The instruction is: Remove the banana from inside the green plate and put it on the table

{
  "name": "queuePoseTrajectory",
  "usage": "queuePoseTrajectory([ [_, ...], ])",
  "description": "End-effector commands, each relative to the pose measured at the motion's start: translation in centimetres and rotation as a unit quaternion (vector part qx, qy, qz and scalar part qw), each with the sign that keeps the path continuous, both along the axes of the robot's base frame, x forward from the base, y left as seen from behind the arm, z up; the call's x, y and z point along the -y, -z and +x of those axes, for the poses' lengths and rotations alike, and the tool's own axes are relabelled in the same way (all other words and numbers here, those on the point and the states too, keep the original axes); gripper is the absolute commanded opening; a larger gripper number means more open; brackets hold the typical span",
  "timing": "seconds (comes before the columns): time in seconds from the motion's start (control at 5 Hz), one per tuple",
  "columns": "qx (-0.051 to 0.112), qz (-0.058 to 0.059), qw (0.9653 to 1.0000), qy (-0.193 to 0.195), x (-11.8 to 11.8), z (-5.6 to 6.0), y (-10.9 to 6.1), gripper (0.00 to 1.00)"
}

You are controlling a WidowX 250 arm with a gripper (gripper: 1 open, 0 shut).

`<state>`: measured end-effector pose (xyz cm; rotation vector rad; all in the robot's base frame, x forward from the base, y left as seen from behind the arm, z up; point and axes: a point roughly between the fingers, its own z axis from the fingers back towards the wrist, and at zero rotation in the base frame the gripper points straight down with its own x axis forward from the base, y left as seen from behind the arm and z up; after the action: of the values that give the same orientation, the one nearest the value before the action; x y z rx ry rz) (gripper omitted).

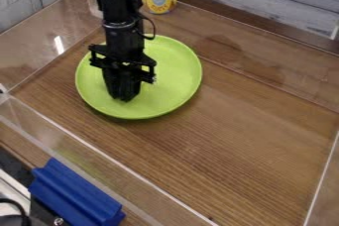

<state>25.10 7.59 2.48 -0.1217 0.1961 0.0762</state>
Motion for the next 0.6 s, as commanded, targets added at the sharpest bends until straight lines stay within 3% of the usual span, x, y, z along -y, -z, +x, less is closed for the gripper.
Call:
queuePoseTrajectory([
  [0.0, 0.022, 0.005, 0.9997, 0.008, 0.55, 0.46, -1.23, 0.00],
  [0.4, 0.024, 0.002, 0.9997, 0.011, 1.22, 0.40, -1.31, 0.00],
])
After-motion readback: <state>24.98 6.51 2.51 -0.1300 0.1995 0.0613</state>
